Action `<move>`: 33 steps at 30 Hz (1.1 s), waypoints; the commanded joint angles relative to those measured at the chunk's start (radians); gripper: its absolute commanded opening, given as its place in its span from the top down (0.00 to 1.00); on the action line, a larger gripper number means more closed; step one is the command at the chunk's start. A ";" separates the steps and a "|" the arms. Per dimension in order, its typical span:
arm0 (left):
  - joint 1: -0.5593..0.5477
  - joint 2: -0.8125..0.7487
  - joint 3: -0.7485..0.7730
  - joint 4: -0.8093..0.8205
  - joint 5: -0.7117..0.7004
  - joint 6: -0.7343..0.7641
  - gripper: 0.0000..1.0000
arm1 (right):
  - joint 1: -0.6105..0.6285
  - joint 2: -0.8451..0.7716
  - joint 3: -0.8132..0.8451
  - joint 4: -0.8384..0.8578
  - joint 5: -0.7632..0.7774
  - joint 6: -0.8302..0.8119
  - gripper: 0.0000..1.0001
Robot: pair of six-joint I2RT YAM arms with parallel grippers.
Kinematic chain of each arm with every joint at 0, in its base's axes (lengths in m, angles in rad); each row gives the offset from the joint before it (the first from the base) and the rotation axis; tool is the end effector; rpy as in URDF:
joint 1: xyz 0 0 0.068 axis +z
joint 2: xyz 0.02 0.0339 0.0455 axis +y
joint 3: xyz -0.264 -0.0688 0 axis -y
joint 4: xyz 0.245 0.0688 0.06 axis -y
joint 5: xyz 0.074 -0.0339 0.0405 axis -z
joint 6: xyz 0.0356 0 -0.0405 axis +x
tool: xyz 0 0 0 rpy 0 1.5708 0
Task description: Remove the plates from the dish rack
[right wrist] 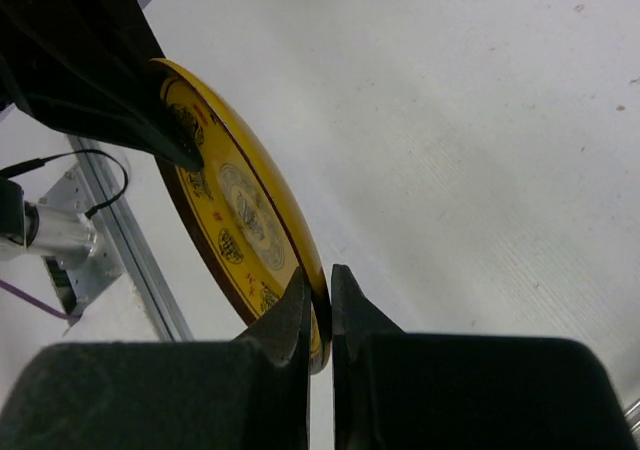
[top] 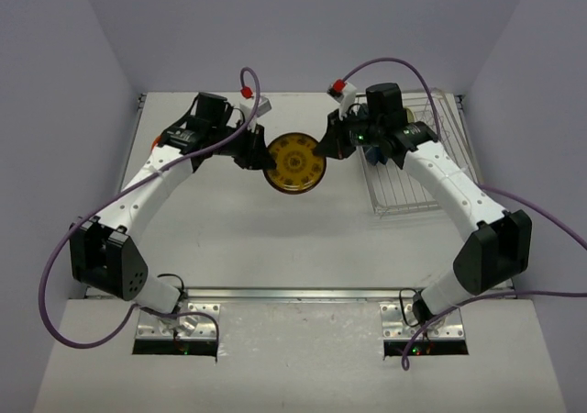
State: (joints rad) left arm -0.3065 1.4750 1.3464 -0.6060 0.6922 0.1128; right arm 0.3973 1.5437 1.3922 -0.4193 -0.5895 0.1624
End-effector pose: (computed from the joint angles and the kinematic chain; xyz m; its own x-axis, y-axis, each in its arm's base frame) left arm 0.2989 -0.1184 0.3364 -0.5580 0.2675 -0.7855 0.7514 0.5645 -0.3416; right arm 0.3162 0.1542 0.3438 -0.6134 -0.1117 -0.7818 -0.6625 0.6116 0.4325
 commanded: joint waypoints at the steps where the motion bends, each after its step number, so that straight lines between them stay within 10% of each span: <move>1: 0.064 -0.019 -0.014 0.078 0.016 -0.034 1.00 | 0.008 0.013 0.076 0.000 0.017 0.030 0.73; 3: 0.177 -0.021 -0.033 0.141 0.097 -0.097 1.00 | 0.004 0.040 0.108 -0.078 0.097 0.028 0.32; 7: 0.388 0.016 -0.034 0.200 0.134 -0.183 1.00 | -0.060 0.041 0.085 -0.119 0.168 0.046 0.01; 15: 0.717 0.267 0.141 0.098 0.000 -0.196 1.00 | -0.239 -0.005 0.002 -0.111 0.161 0.072 0.01; 33: 0.809 0.552 0.288 0.006 -0.141 -0.105 0.88 | -0.253 0.014 -0.013 -0.113 0.135 0.062 0.01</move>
State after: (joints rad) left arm 0.4923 2.0151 1.5845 -0.6086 0.5488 -0.0220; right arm 0.1436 1.5772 1.3670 -0.5520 -0.4312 0.2143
